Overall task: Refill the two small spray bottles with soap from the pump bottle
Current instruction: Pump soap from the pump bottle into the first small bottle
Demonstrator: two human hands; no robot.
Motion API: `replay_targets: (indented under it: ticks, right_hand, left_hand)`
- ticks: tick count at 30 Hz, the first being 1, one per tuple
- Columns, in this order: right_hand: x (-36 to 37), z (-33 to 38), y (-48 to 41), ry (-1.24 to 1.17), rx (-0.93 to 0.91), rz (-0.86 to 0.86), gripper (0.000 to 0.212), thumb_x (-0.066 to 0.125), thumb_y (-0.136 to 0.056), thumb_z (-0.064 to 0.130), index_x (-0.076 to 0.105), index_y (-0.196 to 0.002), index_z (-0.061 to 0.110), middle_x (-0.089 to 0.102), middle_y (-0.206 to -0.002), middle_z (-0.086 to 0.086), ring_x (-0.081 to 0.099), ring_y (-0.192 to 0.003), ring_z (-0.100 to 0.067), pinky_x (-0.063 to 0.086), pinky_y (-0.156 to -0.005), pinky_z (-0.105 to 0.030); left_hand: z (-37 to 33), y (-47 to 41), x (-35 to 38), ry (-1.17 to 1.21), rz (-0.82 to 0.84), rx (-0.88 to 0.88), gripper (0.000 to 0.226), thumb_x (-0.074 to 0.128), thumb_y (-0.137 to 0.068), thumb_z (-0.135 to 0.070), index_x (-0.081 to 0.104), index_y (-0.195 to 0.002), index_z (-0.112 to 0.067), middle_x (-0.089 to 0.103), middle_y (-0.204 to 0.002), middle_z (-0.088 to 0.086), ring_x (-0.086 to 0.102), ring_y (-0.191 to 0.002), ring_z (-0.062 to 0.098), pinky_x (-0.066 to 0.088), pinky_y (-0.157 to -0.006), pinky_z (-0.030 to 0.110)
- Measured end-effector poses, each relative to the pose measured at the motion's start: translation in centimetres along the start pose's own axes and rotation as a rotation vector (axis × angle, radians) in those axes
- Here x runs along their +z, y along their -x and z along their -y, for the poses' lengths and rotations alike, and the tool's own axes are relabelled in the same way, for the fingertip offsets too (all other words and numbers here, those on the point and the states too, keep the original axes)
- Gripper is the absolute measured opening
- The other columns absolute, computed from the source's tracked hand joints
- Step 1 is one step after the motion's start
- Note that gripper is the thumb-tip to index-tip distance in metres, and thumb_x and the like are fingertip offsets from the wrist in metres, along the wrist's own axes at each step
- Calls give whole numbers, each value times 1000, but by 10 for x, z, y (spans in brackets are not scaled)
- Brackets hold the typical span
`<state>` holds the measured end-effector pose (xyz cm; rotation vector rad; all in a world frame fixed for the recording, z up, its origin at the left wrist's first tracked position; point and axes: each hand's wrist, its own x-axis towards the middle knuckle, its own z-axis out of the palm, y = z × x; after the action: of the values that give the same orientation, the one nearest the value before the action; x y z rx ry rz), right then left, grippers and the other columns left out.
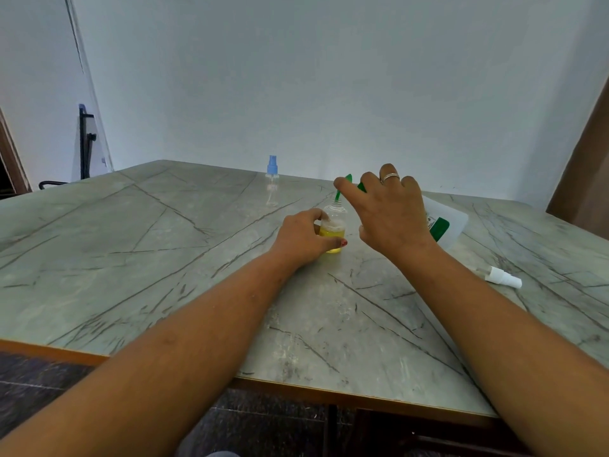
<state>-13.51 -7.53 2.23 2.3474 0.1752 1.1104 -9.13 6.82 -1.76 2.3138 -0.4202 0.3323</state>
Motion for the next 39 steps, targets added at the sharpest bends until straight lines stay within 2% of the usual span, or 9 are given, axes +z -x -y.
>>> replay_targets:
  ticks: [3,9,14,22,33,39]
  right_hand:
    - [2,1,0,-10,10,4,80,75,-68,32,27,-131,27,60,-110,-7,53,-106,-32,49,-74,-37]
    - [5,0,1,-61,28,56,89,73,-73,35,15,-140,27,56,-118,-9,50,-112,-33,48,-82,-39]
    - [2,-2,1,-31,18,42,83,72,-71,35,21,-136,28,59,-112,-8,52,-109,-32,48,-76,-37]
    - [0,0,0,-29,19,26,76,73,-70,35,29,-130,26,60,-110,-8,53,-106,-31,48,-74,-36]
    - [10,-2,1,-83,51,73,103,74,-71,39,4,-146,29,58,-117,-5,51,-108,-29,49,-77,-39]
    - [9,-1,1,-86,51,76,91,75,-70,39,18,-141,30,58,-116,-7,51,-109,-31,49,-79,-41]
  left_hand:
    - [1,-1,1,5,-4,-6,66,71,-73,-49,49,-128,-20,55,-128,4,53,-105,18,44,-89,26]
    - [4,-2,2,16,-13,-6,68,72,-72,-50,50,-128,-20,56,-127,4,52,-100,15,41,-84,23]
    - [5,-4,2,25,-5,7,66,73,-71,-49,51,-126,-19,57,-127,3,49,-91,10,40,-79,20]
    - [5,-5,3,13,-5,7,65,73,-71,-49,51,-125,-20,57,-126,3,50,-94,11,41,-82,22]
    - [5,-4,3,21,-8,9,66,72,-72,-49,50,-127,-19,56,-128,3,48,-92,9,39,-80,20]
    - [2,-2,1,18,-2,4,67,71,-73,-47,49,-129,-19,55,-129,4,54,-101,15,41,-85,22]
